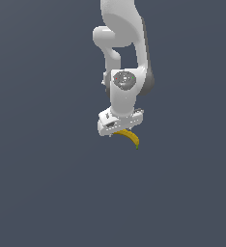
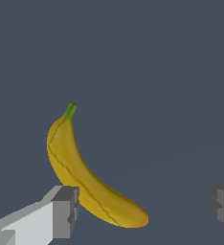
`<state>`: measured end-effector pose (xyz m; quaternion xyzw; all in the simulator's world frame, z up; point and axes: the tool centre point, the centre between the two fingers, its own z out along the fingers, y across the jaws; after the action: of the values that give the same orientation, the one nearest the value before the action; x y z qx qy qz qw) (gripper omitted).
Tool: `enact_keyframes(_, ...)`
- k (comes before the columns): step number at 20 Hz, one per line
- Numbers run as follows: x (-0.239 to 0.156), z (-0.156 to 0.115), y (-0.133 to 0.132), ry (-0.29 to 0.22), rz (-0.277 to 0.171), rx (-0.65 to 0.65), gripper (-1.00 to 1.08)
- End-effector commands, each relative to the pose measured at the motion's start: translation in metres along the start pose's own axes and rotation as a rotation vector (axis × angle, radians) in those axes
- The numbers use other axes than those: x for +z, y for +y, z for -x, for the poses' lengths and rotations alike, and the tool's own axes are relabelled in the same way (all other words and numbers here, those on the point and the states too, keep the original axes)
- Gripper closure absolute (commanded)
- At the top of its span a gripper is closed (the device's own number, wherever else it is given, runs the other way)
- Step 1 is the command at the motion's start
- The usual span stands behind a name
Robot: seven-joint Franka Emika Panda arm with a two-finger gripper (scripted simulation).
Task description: Pick up the object and move it to a goal position.
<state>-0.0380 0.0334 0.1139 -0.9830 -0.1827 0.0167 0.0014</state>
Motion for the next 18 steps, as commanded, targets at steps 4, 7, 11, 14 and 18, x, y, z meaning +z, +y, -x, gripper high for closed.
enact_keyframes(4, 0.018, 0.009, -0.016, 0.007, 0.01, -0.2, -0.92)
enact_keyframes(7, 0.026, 0.013, -0.024, 0.012, 0.013, -0.304, -0.92)
enact_keyframes(11, 0.035, 0.018, -0.034, 0.018, 0.016, -0.417, -0.92)
enact_keyframes(14, 0.04, 0.021, -0.04, 0.022, 0.017, -0.482, -0.92)
enact_keyframes(18, 0.044, 0.024, -0.046, 0.026, 0.018, -0.543, -0.92)
